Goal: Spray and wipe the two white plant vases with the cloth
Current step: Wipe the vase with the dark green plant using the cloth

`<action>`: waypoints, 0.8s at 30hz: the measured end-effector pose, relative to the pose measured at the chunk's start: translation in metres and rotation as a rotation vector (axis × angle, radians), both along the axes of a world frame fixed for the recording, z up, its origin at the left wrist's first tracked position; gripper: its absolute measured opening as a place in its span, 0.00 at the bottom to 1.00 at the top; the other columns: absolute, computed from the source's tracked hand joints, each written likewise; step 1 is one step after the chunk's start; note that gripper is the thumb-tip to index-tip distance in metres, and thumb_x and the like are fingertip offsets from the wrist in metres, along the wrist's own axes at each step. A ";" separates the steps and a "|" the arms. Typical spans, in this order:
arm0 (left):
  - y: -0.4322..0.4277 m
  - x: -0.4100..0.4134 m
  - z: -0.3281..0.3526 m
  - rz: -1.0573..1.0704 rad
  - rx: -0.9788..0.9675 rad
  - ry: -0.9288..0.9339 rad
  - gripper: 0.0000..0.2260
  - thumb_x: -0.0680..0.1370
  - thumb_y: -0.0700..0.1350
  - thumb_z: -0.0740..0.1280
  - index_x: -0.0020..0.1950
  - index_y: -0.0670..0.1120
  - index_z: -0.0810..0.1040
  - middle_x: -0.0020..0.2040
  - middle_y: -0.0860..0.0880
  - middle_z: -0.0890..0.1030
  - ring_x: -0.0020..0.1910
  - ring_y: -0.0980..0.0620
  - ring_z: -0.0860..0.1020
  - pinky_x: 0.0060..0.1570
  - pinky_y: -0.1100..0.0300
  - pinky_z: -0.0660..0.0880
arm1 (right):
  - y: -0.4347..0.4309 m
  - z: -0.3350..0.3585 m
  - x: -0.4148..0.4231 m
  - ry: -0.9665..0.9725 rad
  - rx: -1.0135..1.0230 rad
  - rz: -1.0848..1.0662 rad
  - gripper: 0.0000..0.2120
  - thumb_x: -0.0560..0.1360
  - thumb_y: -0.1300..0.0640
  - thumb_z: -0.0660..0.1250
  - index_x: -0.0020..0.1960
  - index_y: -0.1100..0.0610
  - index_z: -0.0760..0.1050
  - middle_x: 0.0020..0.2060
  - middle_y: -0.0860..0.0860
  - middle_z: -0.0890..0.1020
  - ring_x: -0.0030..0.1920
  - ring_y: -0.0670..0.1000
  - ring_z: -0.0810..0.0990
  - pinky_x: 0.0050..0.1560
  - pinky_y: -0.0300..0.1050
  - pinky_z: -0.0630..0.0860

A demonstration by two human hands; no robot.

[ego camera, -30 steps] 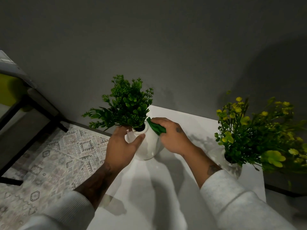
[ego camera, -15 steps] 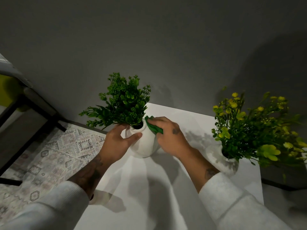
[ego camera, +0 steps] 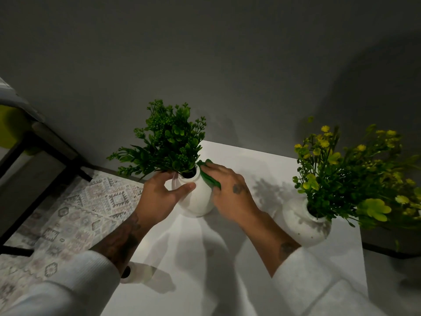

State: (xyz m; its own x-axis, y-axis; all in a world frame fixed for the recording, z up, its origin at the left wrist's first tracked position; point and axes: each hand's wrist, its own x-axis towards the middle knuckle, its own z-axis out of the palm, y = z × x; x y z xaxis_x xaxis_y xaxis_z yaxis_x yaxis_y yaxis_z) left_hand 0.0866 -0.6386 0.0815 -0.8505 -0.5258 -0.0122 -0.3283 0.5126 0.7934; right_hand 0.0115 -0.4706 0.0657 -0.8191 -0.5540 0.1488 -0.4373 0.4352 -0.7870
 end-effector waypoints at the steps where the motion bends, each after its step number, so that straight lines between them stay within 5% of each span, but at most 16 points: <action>1: 0.000 0.000 -0.001 -0.003 0.004 0.001 0.16 0.67 0.55 0.77 0.48 0.56 0.75 0.47 0.63 0.76 0.50 0.59 0.75 0.52 0.66 0.68 | 0.005 -0.004 0.006 0.007 -0.023 -0.008 0.29 0.72 0.72 0.61 0.69 0.52 0.74 0.70 0.48 0.73 0.70 0.48 0.69 0.74 0.42 0.62; 5: 0.000 0.001 -0.002 -0.021 0.014 0.024 0.15 0.66 0.55 0.77 0.46 0.61 0.74 0.46 0.68 0.74 0.47 0.68 0.74 0.49 0.70 0.67 | 0.011 -0.008 0.010 -0.013 -0.073 -0.014 0.28 0.71 0.74 0.61 0.67 0.54 0.76 0.68 0.50 0.75 0.68 0.48 0.72 0.73 0.40 0.63; 10: -0.002 0.001 -0.003 -0.003 0.018 -0.014 0.19 0.66 0.57 0.77 0.53 0.54 0.77 0.51 0.57 0.77 0.52 0.56 0.76 0.54 0.62 0.69 | -0.003 0.006 -0.009 -0.087 -0.018 -0.021 0.30 0.71 0.73 0.58 0.68 0.52 0.75 0.67 0.48 0.76 0.68 0.50 0.72 0.68 0.32 0.60; 16: -0.001 0.001 -0.004 -0.008 0.008 0.021 0.15 0.66 0.56 0.77 0.46 0.61 0.75 0.47 0.65 0.76 0.50 0.64 0.75 0.51 0.65 0.69 | 0.005 -0.004 0.007 -0.005 -0.041 -0.011 0.29 0.72 0.73 0.60 0.68 0.52 0.74 0.69 0.48 0.73 0.70 0.47 0.70 0.73 0.39 0.61; 24: 0.004 0.002 -0.007 0.050 -0.057 0.004 0.21 0.66 0.57 0.77 0.54 0.49 0.80 0.53 0.54 0.78 0.52 0.55 0.76 0.53 0.62 0.70 | -0.001 0.000 -0.007 -0.097 -0.023 0.001 0.31 0.71 0.74 0.57 0.70 0.53 0.73 0.71 0.50 0.72 0.71 0.50 0.69 0.75 0.42 0.60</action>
